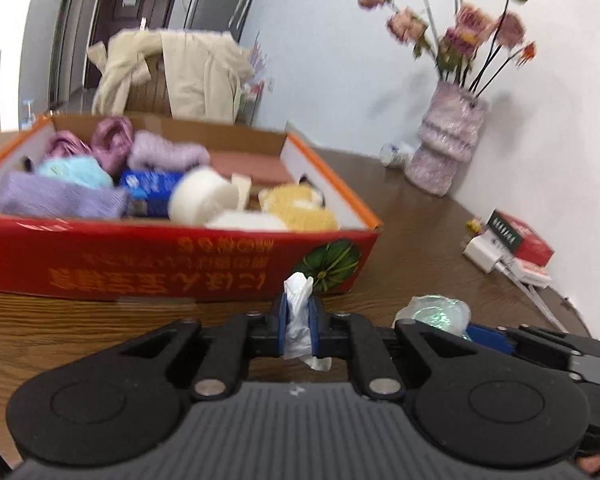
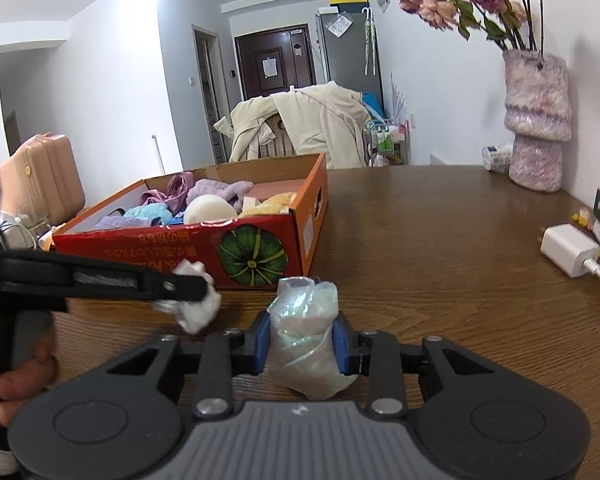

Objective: Organize soft objects
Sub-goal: 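Carry the plastic bag and tissue into the box and open both grippers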

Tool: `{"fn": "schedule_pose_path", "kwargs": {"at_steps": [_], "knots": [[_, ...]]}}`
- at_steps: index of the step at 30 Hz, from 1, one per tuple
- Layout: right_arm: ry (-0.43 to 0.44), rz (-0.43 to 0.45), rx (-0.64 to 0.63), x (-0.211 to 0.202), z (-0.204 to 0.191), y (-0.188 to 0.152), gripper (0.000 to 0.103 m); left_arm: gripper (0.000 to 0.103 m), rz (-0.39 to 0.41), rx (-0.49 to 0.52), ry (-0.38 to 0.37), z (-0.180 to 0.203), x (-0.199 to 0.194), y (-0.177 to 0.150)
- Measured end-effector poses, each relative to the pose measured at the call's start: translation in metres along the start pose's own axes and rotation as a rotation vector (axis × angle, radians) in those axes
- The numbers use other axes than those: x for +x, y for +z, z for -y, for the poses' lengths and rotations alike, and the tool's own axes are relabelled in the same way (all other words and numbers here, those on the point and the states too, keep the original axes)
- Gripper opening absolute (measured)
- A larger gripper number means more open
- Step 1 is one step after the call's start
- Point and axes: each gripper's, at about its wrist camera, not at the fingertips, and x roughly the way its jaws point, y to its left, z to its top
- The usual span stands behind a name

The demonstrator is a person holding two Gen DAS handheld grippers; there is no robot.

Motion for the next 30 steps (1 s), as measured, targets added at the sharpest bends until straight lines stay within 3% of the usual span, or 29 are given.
{"fn": "schedule_pose_path", "kwargs": {"at_steps": [16, 30], "knots": [[0.118, 0.128, -0.089, -0.113, -0.103, -0.003, 0.029, 0.012, 0.233, -0.018, 0.076, -0.015, -0.183, -0.032], [0.155, 0.185, -0.176, -0.169, -0.165, -0.012, 0.029, 0.012, 0.321, -0.057, 0.063, -0.032, -0.255, -0.058]]}}
